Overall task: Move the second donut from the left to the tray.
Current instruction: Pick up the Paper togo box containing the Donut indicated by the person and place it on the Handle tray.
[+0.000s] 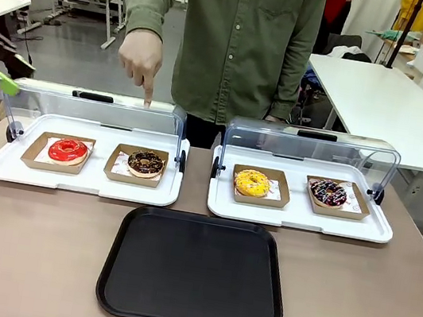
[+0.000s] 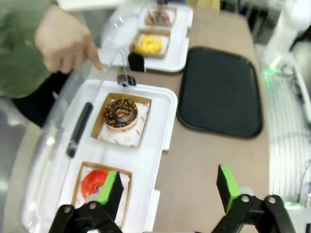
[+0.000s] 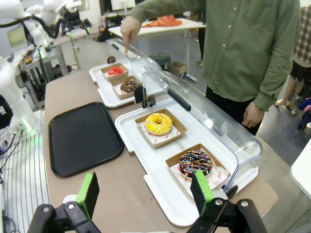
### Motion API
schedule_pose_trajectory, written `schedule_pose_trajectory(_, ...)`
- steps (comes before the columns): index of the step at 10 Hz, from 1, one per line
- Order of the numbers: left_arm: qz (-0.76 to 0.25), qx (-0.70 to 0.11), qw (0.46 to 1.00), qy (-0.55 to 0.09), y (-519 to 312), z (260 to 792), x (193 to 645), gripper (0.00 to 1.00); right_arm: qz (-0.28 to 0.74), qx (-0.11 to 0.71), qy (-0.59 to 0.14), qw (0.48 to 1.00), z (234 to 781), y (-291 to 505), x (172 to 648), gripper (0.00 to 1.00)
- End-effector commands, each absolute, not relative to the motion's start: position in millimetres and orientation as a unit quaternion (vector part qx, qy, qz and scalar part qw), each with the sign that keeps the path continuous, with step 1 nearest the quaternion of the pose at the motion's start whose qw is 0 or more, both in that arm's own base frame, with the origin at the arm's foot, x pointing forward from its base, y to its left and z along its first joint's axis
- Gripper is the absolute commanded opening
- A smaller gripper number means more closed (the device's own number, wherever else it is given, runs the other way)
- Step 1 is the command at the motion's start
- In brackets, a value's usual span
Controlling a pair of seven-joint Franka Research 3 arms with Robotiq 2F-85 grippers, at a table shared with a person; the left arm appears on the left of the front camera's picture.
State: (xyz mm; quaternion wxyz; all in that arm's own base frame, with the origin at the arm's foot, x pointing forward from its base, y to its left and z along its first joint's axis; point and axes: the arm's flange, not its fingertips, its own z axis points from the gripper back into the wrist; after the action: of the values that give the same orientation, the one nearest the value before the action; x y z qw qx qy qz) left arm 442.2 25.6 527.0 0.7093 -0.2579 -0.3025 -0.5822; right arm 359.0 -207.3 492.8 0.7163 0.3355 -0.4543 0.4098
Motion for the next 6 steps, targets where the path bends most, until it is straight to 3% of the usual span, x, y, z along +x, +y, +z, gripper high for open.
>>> schedule_pose_trajectory(1, -0.613, -0.202, 0.728, -0.230, -23.0, 519.6, 455.3, 1.00, 0.414, 0.334, -0.469, 0.705, 494.3, -208.2, 362.1, 1.00)
schedule_pose_trajectory(6, -0.679, -0.082, 0.720, -0.117, -147.7, 473.6, 468.5, 1.00, 0.414, 0.334, -0.469, 0.705, 494.3, -208.2, 362.1, 1.00)
